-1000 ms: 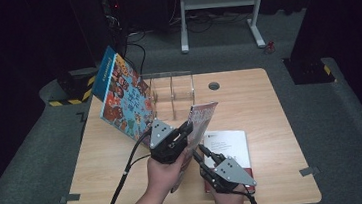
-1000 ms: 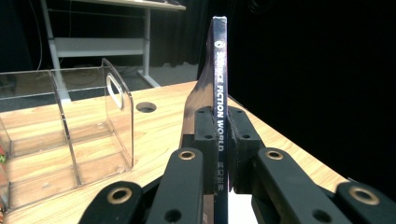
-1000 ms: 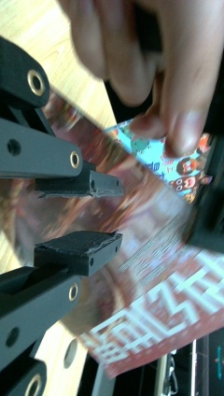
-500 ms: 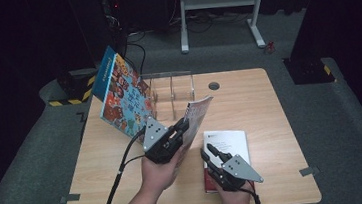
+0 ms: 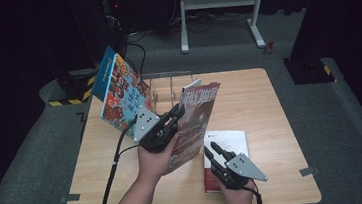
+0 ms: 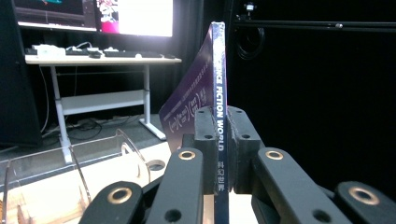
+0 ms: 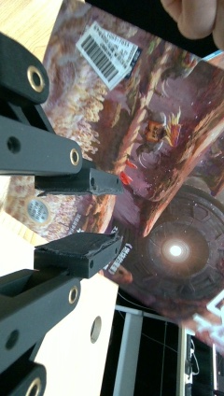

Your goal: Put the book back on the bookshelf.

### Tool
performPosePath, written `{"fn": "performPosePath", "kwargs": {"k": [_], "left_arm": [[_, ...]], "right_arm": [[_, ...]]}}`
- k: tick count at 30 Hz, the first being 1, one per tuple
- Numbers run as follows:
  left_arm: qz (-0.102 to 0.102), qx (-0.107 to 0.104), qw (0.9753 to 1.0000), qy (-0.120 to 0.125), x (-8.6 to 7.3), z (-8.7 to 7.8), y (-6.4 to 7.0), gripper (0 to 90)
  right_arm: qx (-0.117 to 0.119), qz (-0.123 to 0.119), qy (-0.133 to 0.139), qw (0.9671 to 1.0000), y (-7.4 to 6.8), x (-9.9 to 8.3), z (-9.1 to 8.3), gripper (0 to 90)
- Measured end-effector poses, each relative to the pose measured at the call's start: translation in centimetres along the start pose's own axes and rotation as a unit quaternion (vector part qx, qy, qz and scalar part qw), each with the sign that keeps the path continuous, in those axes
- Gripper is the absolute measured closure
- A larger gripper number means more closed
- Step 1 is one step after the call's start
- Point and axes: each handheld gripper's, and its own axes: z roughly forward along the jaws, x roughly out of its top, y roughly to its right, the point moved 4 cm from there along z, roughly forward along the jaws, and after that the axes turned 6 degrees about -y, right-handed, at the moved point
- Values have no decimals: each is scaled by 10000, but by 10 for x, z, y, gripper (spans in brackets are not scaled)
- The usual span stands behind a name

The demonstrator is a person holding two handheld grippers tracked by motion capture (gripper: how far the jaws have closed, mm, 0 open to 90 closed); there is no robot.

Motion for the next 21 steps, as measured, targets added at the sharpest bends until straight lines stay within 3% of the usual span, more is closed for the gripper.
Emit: {"fn": "performPosePath", "kwargs": {"k": [3,5,7,15,21], "left_arm": [[92,50,9999,-45,-7,1,-1,842],[45,29,10000,-66,-13,0,-4,842],[-72,-46,10000,-29,-17,-5,-8,842],[10,-52,10000,8,-25,-24,-17,839],[-19,-200,9998,55,-35,-44,-26,839]], "right_arm": [[-11,-21,9,10000,0,0,-1,696],[-19,-5,3,10000,1,0,-1,696],[-22,-17,8,10000,1,-1,-1,696],[-17,-36,-7,10000,0,-1,0,695],[1,-49,-48,10000,-1,-3,1,688]]}}
